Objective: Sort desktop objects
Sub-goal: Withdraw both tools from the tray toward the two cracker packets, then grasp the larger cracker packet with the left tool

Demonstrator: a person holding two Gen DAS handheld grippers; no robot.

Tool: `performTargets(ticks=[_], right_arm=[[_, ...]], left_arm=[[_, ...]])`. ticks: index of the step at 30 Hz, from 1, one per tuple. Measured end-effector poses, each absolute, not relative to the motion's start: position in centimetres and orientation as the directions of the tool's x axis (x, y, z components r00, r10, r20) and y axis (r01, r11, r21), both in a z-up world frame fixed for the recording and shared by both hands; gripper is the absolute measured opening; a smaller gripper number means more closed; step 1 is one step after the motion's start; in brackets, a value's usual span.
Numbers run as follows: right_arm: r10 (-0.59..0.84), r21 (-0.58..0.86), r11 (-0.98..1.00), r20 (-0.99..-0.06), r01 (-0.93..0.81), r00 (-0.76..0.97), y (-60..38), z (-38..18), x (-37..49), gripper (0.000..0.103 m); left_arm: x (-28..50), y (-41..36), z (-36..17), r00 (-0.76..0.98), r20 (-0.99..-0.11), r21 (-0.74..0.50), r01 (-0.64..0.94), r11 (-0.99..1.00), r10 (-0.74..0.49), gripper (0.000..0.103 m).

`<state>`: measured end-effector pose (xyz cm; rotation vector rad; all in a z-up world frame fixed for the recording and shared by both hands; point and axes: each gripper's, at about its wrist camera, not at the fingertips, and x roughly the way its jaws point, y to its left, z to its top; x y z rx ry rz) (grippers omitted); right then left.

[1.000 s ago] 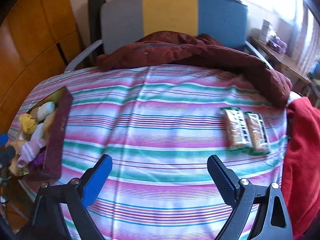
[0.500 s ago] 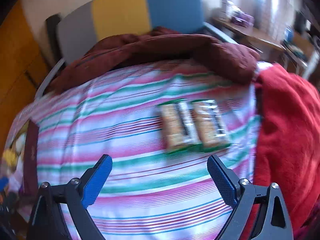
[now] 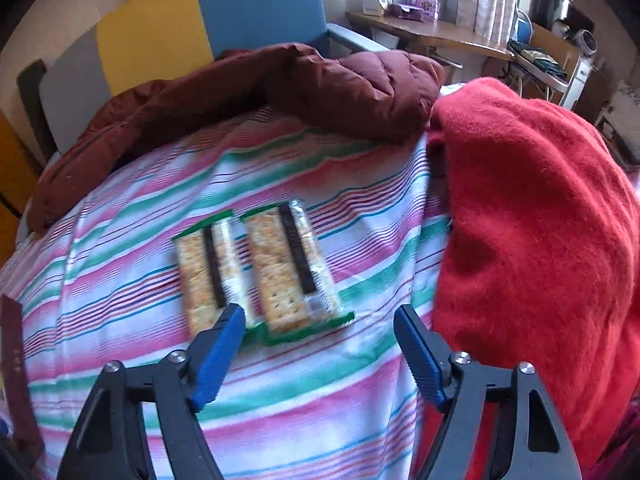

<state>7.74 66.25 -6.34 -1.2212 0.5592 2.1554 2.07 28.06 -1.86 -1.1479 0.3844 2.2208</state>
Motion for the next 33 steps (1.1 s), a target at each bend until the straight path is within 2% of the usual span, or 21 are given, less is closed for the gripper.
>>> performTargets(ticks=[6,11,14,17,18,19,29,33], right_arm=[[0.252,0.112,-0.733,-0.871,-0.671,-0.421,68.1,-7.8,5.6,0.076],[0.247,0.079,-0.768,-0.879,-0.636,-0.408,67.9,-8.7,3.4,0.074],[0.285,0.005,-0.779,-0.888,-0.627,-0.360,67.7,-9.4,2.7,0.074],[0.266,0.002,-0.788,-0.901,-0.615,-0.343,68.0,-10.1,2.7,0.066],[0.267,-0.002,-0.791,-0.901,-0.612,-0.342,68.1,-10.0,2.8,0.061],[0.264,0.001,-0.791,-0.902,-0.611,-0.343,68.1,-9.8,2.9,0.048],[0.221,0.024,-0.786,-0.922,-0.618,-0.317,68.8,-9.5,4.5,0.049],[0.176,0.087,-0.772,-0.923,-0.629,-0.343,69.5,-9.3,5.4,0.052]], left_arm=[[1.9,29.2,-2.3,-0.431,-0.820,-0.011,-0.645,-0.764,0.376,0.074],[1.5,30.1,-3.1,-0.414,-0.833,-0.015,-0.646,-0.763,0.367,0.074],[1.3,30.8,-3.6,-0.398,-0.843,-0.020,-0.649,-0.760,0.362,0.074],[1.3,31.9,-3.8,-0.389,-0.846,-0.019,-0.660,-0.751,0.364,0.074],[1.3,32.2,-3.8,-0.389,-0.846,-0.018,-0.663,-0.749,0.364,0.074],[1.3,32.7,-3.8,-0.387,-0.845,-0.020,-0.666,-0.746,0.368,0.074],[-0.7,38.4,-4.3,-0.286,-0.864,-0.125,-0.674,-0.728,0.414,0.072],[-1.5,41.3,-4.5,-0.247,-0.872,-0.154,-0.681,-0.716,0.422,0.071]])
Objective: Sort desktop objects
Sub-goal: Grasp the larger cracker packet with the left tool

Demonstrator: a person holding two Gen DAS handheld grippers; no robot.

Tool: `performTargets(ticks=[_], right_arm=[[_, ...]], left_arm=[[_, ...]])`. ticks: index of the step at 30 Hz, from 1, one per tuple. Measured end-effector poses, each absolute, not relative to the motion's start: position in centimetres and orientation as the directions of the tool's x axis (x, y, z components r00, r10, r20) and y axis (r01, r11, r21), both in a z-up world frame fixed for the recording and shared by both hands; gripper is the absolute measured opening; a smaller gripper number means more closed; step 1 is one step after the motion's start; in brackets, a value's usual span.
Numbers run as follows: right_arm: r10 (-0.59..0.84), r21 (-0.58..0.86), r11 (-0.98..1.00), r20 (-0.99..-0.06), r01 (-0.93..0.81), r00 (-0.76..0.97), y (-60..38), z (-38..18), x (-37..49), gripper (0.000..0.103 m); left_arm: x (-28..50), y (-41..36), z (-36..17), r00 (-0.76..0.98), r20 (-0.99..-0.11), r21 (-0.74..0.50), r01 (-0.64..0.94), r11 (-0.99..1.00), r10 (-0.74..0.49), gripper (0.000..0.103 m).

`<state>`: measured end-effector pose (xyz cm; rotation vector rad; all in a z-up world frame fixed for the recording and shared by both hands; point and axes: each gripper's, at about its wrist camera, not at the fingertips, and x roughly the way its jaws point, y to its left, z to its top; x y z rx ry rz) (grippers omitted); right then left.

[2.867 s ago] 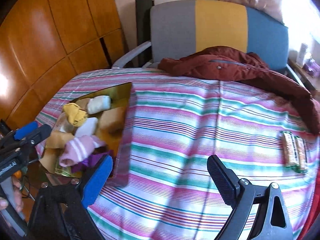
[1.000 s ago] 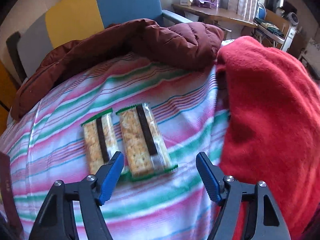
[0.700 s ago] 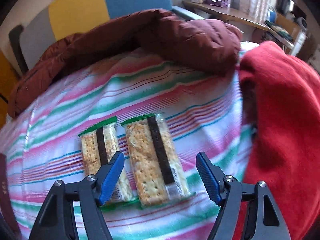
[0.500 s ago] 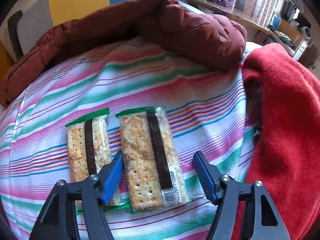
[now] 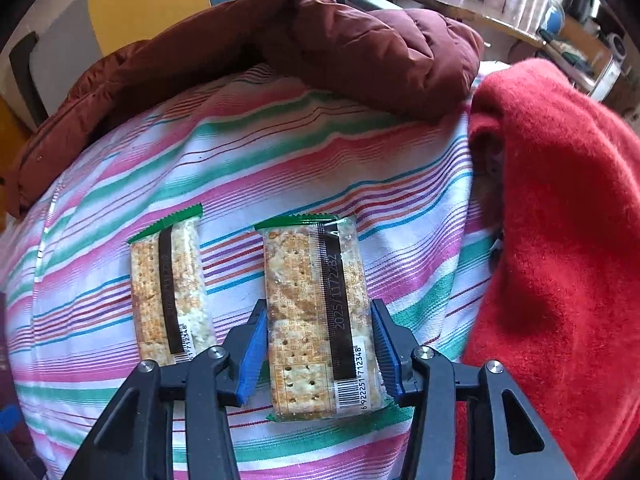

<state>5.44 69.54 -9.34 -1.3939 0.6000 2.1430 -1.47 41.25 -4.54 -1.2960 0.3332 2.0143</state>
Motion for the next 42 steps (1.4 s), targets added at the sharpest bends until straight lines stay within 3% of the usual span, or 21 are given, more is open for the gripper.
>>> performTargets(ticks=[11,26,38,41,42], right_arm=[[0.105,0.267,-0.684,-0.885,-0.679,-0.453,72.0,-7.3,8.3,0.065],[0.139,0.312,-0.624,-0.858,-0.717,-0.495,73.2,-5.2,9.3,0.065],[0.150,0.298,-0.636,-0.857,-0.712,-0.493,73.5,-6.0,7.9,0.065],[0.142,0.294,-0.648,-0.860,-0.702,-0.491,73.3,-6.1,7.6,0.065],[0.137,0.289,-0.659,-0.861,-0.694,-0.489,73.1,-6.2,7.4,0.065]], left_arm=[[-3.6,50.0,-4.7,-0.192,-0.872,-0.203,-0.695,-0.690,0.450,0.071],[-6.0,57.9,-7.6,-0.164,-0.889,-0.234,-0.639,-0.732,0.428,0.071],[-5.3,59.5,-10.5,-0.239,-0.918,-0.063,-0.698,-0.713,0.315,0.072],[-5.3,58.8,-10.4,-0.241,-0.921,-0.056,-0.697,-0.715,0.307,0.066],[-5.3,58.5,-10.3,-0.248,-0.921,-0.045,-0.699,-0.714,0.301,0.058]])
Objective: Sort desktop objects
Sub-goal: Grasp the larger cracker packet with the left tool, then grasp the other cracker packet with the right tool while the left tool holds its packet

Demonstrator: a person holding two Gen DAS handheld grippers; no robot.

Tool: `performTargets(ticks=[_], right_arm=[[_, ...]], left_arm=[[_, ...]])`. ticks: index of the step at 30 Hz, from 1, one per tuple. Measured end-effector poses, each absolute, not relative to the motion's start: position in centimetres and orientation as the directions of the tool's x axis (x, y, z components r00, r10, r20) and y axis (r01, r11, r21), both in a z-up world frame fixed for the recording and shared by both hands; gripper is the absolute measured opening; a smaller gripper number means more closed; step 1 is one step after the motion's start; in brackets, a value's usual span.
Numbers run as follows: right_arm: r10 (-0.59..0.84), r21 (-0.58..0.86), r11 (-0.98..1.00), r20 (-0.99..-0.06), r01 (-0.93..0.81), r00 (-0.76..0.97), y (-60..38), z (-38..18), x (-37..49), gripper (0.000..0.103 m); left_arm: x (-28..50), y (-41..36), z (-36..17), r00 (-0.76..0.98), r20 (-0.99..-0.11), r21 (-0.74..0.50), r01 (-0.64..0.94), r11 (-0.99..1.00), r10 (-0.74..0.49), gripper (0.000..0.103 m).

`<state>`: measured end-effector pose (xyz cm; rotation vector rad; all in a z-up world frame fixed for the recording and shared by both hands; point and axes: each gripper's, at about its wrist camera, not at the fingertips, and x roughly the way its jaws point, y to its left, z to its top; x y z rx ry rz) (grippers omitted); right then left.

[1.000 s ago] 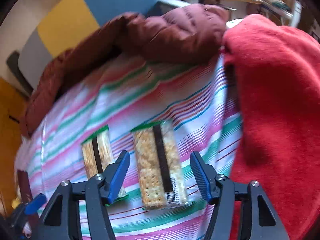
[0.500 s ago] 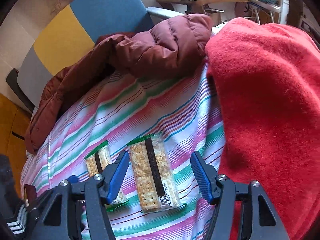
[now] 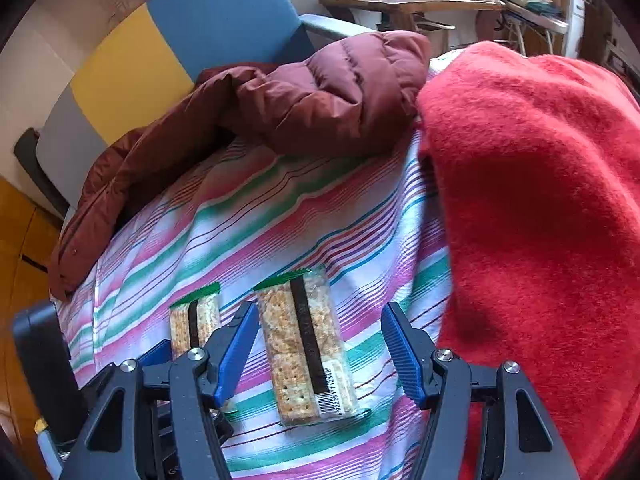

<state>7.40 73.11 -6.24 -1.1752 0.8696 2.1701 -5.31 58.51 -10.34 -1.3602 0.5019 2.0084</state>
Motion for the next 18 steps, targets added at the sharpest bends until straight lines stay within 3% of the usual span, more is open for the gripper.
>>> performTargets(ticks=[1,2,18], right_arm=[[0.134,0.283,-0.668,-0.864,-0.689,-0.485,73.0,-6.4,7.2,0.065],[0.132,0.276,-0.675,-0.867,-0.684,-0.480,72.8,-6.5,7.0,0.065],[0.156,0.080,-0.786,-0.934,-0.614,-0.322,70.2,-9.5,4.3,0.064]], left_arm=[[-5.4,58.3,-10.3,-0.254,-0.920,-0.038,-0.699,-0.714,0.298,0.050],[-5.5,57.9,-10.2,-0.259,-0.919,-0.035,-0.697,-0.716,0.297,0.049],[-3.9,51.5,-9.6,-0.274,-0.906,-0.043,-0.698,-0.714,0.323,0.047]])
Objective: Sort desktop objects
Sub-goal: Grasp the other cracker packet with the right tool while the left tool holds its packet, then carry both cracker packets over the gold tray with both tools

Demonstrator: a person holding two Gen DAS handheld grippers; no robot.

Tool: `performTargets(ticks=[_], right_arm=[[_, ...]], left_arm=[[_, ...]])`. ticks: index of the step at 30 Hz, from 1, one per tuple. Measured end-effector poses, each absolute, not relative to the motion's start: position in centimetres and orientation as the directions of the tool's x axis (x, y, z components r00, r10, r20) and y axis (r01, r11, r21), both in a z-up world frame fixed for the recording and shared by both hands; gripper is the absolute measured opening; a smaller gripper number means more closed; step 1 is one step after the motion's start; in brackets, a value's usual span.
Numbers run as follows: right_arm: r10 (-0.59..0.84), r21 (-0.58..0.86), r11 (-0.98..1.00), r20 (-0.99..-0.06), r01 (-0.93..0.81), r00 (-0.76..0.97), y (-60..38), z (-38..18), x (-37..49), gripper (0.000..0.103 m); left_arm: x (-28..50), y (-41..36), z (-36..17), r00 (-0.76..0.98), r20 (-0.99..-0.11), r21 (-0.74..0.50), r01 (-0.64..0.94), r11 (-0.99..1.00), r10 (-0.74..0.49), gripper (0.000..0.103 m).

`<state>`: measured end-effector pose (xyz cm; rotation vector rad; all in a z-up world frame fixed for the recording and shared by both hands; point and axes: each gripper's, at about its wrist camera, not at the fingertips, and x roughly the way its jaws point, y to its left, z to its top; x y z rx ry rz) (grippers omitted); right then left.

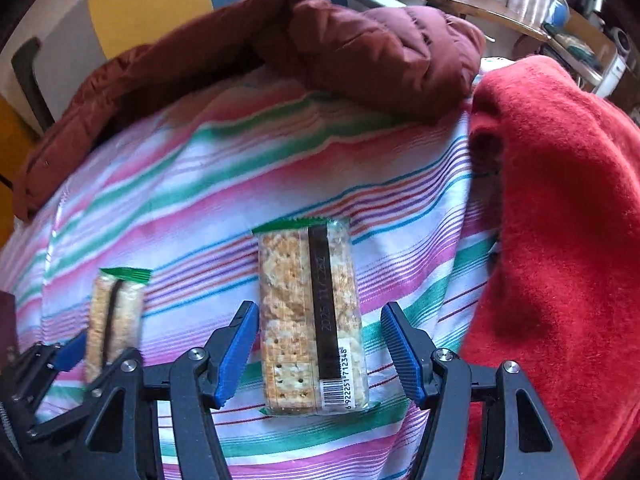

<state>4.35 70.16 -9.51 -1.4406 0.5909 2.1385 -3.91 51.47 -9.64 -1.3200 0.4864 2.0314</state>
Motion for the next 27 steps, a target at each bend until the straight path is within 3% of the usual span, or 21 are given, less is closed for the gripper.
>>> performTargets(ticks=[3,7,16,22,27], right_arm=[[0.180,0.034,-0.805,-0.937,-0.592,-0.299,69.6,-9.8,4.0,0.062],[0.189,0.018,-0.821,-0.934,-0.571,-0.303,69.0,-9.6,3.9,0.048],[0.021,0.148,-0.925,-0.900,-0.350,-0.436,64.9,-8.9,2.1,0.048],[-0.090,0.165,-0.976,-0.899,-0.140,-0.428,59.8,-9.2,0.4,0.048],[-0.102,0.148,-0.986,-0.901,-0.078,-0.421,57.8,-10.0,0.1,0.049]], left_arm=[[-3.7,51.3,-9.6,-0.275,-0.905,-0.044,-0.698,-0.715,0.324,0.048],[-3.9,51.7,-9.7,-0.279,-0.906,-0.035,-0.700,-0.713,0.318,0.047],[-4.0,48.1,-9.0,-0.291,-0.908,-0.045,-0.647,-0.761,0.301,0.045],[-3.5,42.8,-9.0,-0.325,-0.905,-0.032,-0.591,-0.806,0.274,0.045],[-2.8,40.1,-9.3,-0.368,-0.893,-0.004,-0.572,-0.820,0.260,0.046]])
